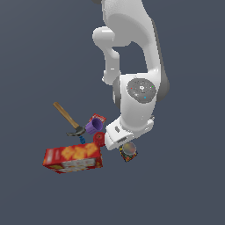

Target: Pick up a designated object from a clutter of objects.

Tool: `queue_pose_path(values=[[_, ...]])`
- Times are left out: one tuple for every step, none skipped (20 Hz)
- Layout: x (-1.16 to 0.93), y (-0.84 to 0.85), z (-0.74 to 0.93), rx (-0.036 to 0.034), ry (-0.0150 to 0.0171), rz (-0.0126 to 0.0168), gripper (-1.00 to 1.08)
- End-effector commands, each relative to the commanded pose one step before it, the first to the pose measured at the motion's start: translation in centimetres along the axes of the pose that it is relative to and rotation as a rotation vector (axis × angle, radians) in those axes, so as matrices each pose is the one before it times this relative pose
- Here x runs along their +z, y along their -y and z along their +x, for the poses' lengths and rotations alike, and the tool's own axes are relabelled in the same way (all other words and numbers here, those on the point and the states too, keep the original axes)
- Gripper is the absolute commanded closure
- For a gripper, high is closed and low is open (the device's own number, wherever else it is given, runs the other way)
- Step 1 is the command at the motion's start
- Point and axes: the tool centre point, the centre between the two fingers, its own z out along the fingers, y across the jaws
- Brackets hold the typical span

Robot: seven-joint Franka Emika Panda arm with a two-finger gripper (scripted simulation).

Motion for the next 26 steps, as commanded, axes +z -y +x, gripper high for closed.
queue_pose_path(values=[[1.471, 0.306, 0.587, -0.03421, -0.00248, 0.00202, -0.92], [0.474, 0.102, 0.161, -0.01034, -0.00032, 0.00085, -0.92], [0.420, 0.091, 0.140, -0.00912, -0.00030, 0.00076, -0.92], [0.365, 0.079, 0.120, -0.00790, -0.00027, 0.00068, -0.92], [0.310, 0.067, 0.100, -0.00668, -0.00024, 0.00058, -0.92], [0.254, 0.055, 0.081, -0.00546, -0.00020, 0.00048, -0.92], [0.198, 0.043, 0.062, -0.00424, -0.00016, 0.00038, -0.92], [0.142, 0.031, 0.044, -0.00303, -0.00012, 0.00027, -0.92], [0.085, 0.019, 0.026, -0.00182, -0.00007, 0.00016, -0.92], [0.028, 0.011, 0.011, -0.00069, -0.00003, 0.00006, -0.92], [-0.103, -0.002, -0.083, 0.00357, 0.00138, 0.00035, -0.92], [0.043, -0.001, -0.001, 0.00000, 0.00000, 0.00000, -0.92], [0.129, -0.004, -0.003, 0.00000, 0.00000, 0.00000, -0.92], [0.214, -0.007, -0.005, 0.00000, 0.00000, 0.00000, -0.92], [0.287, 0.018, 0.003, -0.00046, -0.00016, -0.00004, -0.92], [0.381, -0.011, -0.010, 0.00000, 0.00000, 0.00000, -0.92], [0.449, 0.026, 0.001, -0.00065, -0.00023, -0.00005, -0.92], [0.543, -0.014, -0.019, 0.00000, 0.00000, 0.00000, -0.92], [0.598, 0.039, -0.001, -0.00092, -0.00033, -0.00006, -0.92], [0.589, 0.012, -0.011, -0.00046, -0.00016, -0.00003, -0.92], [0.517, -0.014, -0.017, 0.00000, 0.00000, 0.00000, -0.92], [0.421, 0.024, 0.006, -0.00065, -0.00023, -0.00004, -0.92], [0.354, -0.015, 0.000, 0.00000, 0.00000, 0.00000, -0.92], [0.261, 0.011, 0.021, -0.00045, -0.00018, -0.00006, -0.92], [0.192, -0.018, 0.022, 0.00000, 0.00000, 0.00000, -0.92], [0.109, -0.019, 0.033, 0.00000, 0.00000, 0.00000, -0.92]])
